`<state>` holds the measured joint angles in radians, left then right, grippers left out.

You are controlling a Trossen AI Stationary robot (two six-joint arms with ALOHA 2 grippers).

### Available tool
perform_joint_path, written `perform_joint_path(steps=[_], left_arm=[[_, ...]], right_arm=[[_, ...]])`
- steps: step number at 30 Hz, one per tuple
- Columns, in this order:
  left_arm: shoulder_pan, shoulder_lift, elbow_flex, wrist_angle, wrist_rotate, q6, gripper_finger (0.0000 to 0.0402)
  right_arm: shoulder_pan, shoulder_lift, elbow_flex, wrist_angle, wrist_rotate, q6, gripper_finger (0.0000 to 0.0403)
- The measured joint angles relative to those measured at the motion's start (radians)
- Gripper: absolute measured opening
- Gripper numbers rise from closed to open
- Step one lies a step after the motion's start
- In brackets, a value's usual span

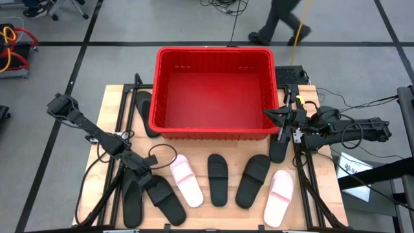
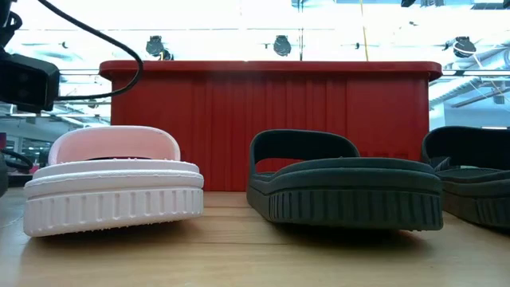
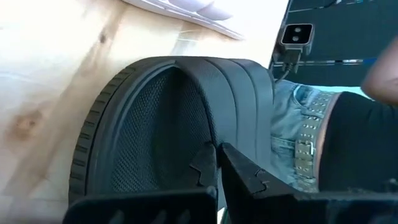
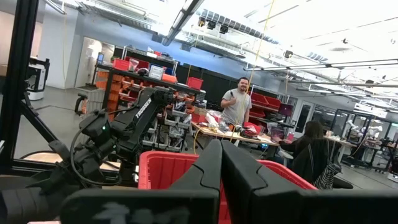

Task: Pick and place slides into bin
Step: Put the black slide into the red bin

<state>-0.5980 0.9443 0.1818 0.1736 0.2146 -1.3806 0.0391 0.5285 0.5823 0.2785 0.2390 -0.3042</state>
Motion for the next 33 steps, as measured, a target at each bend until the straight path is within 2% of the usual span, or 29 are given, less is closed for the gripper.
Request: perform_joint_path(steps=[15, 33], left_arm=[[0.01, -0.047, 0.008, 0.014, 0.004, -0.038, 0.0], [0.134, -0.188, 0.009, 0.008, -0.006, -0.017, 0.0]], right_arm=[[0.0, 0.0, 0.0, 0.0, 0.0, 0.0, 0.0], [0.0, 0.0, 0.0, -0.005, 0.0, 0.0, 0.0]])
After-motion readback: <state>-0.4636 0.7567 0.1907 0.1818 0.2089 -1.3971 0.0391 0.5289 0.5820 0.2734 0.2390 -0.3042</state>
